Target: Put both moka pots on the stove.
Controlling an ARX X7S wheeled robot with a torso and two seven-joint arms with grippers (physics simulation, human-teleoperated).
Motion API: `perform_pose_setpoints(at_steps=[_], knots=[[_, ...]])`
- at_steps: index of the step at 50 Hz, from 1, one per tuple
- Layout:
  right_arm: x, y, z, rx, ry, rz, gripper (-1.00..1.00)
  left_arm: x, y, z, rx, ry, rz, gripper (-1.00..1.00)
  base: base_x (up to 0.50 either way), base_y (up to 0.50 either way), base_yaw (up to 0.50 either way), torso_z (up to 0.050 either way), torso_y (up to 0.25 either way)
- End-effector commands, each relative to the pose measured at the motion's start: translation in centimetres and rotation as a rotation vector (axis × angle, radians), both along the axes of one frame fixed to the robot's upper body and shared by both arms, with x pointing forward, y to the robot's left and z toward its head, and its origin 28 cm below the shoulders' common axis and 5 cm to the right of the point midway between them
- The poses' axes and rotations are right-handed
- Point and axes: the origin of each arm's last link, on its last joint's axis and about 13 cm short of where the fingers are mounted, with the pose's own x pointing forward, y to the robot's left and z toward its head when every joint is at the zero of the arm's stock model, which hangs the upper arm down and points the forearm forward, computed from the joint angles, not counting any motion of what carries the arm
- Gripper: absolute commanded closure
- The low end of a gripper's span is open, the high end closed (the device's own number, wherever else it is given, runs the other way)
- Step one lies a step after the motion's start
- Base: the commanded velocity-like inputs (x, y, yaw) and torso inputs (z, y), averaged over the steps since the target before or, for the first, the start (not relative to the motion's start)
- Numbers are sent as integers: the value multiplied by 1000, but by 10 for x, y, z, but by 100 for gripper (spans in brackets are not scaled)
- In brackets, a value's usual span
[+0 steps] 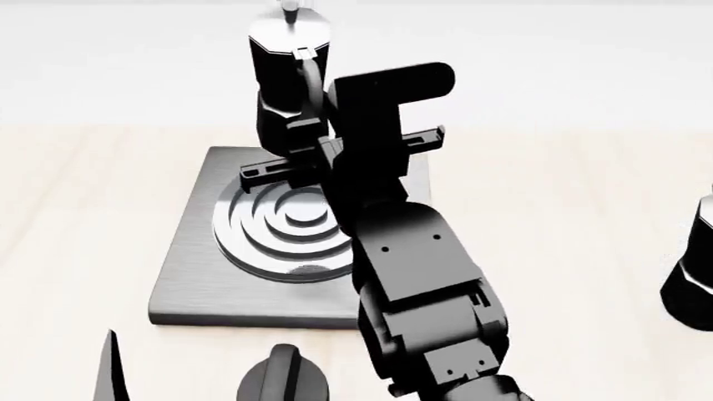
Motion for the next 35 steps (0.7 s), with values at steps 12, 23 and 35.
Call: perform_pose_setpoints(at_steps=[12,23,35], knots=[[1,16,-3,-18,5,25,100,0,-1,0,17,7,-9,-100,0,0,0,1,2],[1,16,-7,-18,9,23,100,0,-1,0,12,11,-11,-100,0,0,0,0,-157],[1,16,-10,-17,10,29,100,-1,-1,1,8,7,-8,-100,-1,0,0,0,-212]])
